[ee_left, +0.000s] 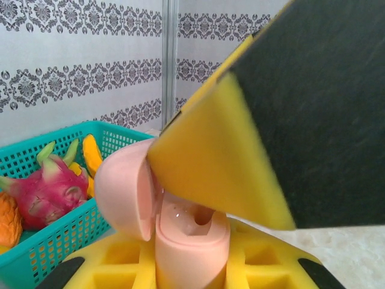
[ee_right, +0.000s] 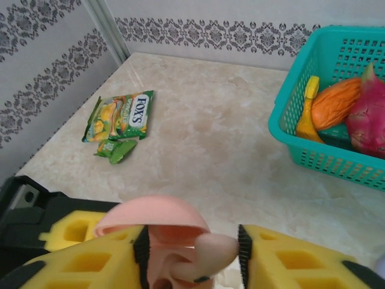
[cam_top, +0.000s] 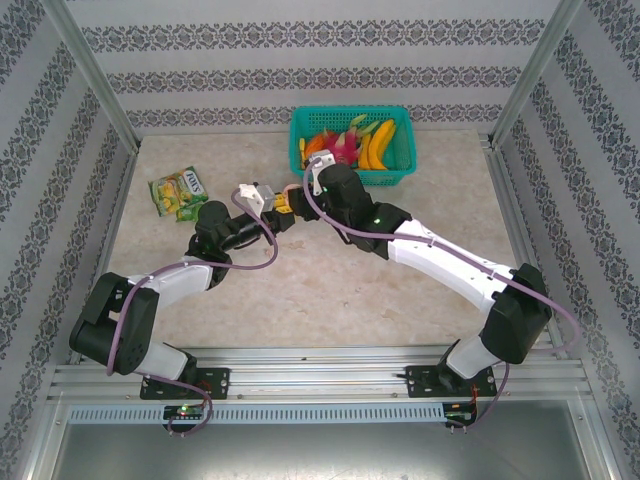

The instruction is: Insert wireless bluetooth earbuds into charging case

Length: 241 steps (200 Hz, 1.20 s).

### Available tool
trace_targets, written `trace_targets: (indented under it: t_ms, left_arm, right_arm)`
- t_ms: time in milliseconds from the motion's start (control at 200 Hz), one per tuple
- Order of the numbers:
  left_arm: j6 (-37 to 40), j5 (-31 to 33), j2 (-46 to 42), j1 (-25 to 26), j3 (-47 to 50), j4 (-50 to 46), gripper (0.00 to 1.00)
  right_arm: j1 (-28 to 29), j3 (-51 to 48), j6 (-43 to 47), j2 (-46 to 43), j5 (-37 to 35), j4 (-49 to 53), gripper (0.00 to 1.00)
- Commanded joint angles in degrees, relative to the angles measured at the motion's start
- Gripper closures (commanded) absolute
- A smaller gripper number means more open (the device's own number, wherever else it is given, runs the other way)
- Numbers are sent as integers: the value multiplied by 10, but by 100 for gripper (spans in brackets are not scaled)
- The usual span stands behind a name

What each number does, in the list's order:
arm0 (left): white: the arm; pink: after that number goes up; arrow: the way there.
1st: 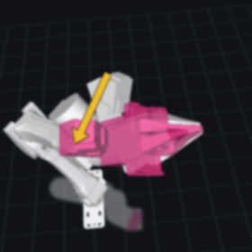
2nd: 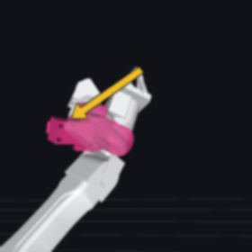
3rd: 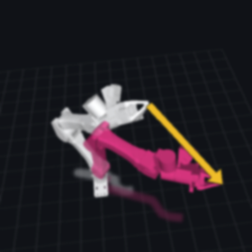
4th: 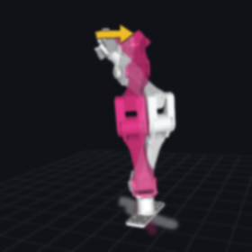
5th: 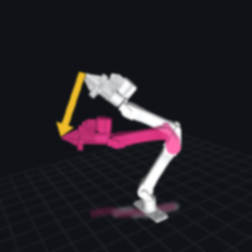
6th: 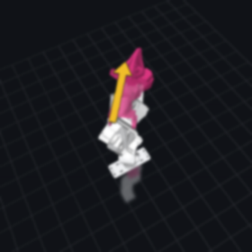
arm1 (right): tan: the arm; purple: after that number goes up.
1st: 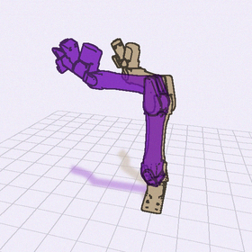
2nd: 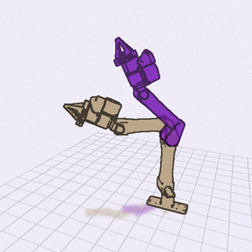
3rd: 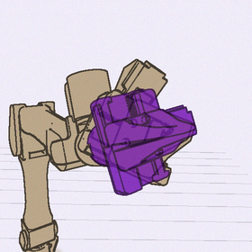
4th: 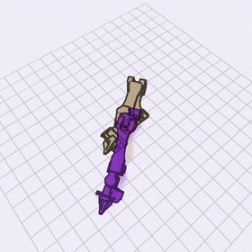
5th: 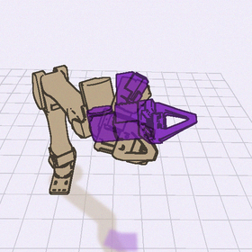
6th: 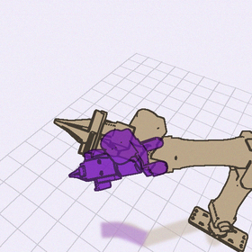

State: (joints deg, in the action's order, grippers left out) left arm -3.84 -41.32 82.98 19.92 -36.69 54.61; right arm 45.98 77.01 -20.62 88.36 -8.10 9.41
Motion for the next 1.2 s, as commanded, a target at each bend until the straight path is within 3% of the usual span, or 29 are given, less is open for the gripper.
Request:
trace_targets:
  t_ms: [0,390,630,769,889,1019,1199]
  left_arm:
    - [8,-4,-12,6,-12,25,100]
    - [6,2,-13,6,-3,33,100]
    - [10,32,-23,7,18,41,100]
    - [15,46,-40,6,28,30,100]
    - [8,51,-44,6,34,33,100]
    - [6,53,-51,6,36,31,100]
    - [15,59,-48,8,35,23,100]
  right_arm:
    - [-2,41,-20,9,4,14,49]
    - [-22,67,-71,11,34,7,43]
    - [-90,-35,-153,-40,35,-3,42]
    - [-152,-135,-203,-74,3,12,38]
    - [-257,-189,-243,-66,25,14,32]
    - [-360,-194,-261,-33,47,13,31]
    - [-455,-152,-293,17,47,40,31]
